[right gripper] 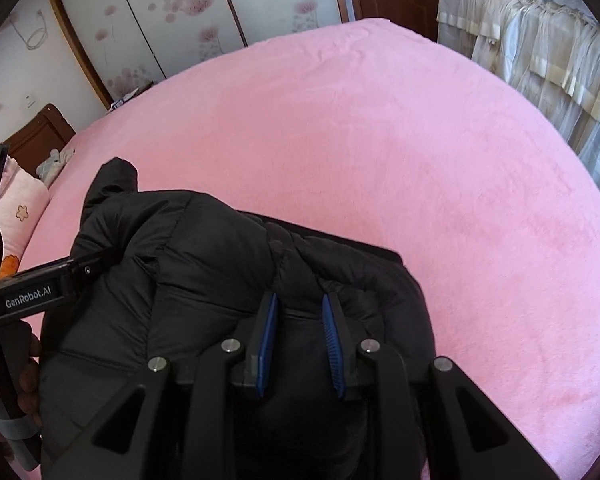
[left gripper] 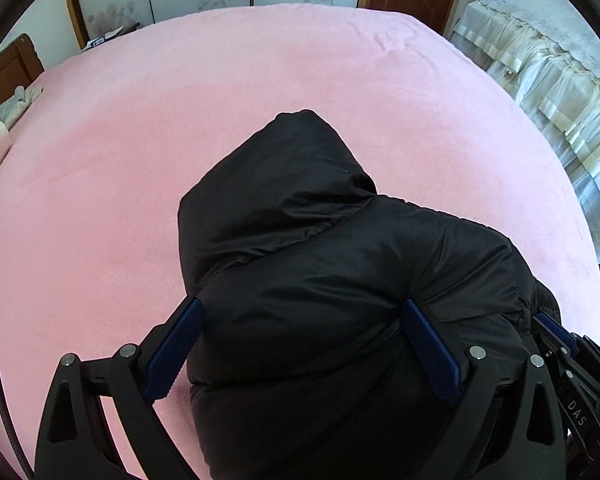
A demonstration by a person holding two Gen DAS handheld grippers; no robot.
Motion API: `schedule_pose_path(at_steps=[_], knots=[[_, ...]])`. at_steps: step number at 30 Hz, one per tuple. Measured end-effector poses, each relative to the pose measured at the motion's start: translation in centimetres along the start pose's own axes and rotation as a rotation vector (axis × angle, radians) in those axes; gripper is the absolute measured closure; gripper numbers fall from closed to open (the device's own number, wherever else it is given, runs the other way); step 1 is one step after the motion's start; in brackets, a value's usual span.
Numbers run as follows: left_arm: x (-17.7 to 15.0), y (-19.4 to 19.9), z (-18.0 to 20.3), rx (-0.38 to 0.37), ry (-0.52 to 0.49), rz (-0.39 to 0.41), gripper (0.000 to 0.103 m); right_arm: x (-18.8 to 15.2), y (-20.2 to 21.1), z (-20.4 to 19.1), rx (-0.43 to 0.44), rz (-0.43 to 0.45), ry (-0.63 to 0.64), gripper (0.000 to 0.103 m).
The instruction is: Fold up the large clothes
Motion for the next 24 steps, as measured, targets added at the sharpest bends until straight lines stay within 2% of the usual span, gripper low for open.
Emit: schedule_pose_path(at_steps=[3,7,9,11,13,16,21,24], knots=[[-0.1,0.1,0.2,0.007,-0.009,-0.002,0.004,0.1,0.2,-0.1,0.001,-0.011,-0.007,0.081],[-0.7,2.2,0.8,0.04,-0.051,0.047,0.004,-0.3,2.3,-0.2,0.036,-0.01,-0.046,0.077],[-1.4,3.9,1.0,0.035,-0.051,0.072,0.004,-0.7,3.9,-0.6,0.053,0.004,-0.054,0.068],[-2.2,5.4,1.2,0.004,-0.043,0.078,0.004,-1.2,6.2,-1.2,0.058,0.035,-0.047,0.051],[-2.9,6.7,1.3,-0.013,-0.034,0.083,0.004,-1.8,8.1,-1.7,0.065,0.069,-0.043,0.045],[-4.4,9.0,1.6,-0.033,-0.033,0.105,0.003,-2.8,11.1,-2.5,0.083,0.113,-0.044,0.043],[-7.1,12.7,1.9,-0.031,-0.047,0.143,0.001,-5.2,14.4,-3.4,0.01,0.154,-0.032,0.042],[-8.5,14.3,2.0,-0.062,-0.041,0.135,0.001,-6.2,15.4,-3.8,-0.012,0.129,-0.024,0.042]])
Point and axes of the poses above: each gripper's, at about its wrist camera, not at the fingertips, and y roughly against the way its jaws point, z to its right, x to its top, the point moved 4 cm from there along -y, roughly the way its jaws point, and after that the axes turned 11 degrees about -z, right-handed, at the moved point
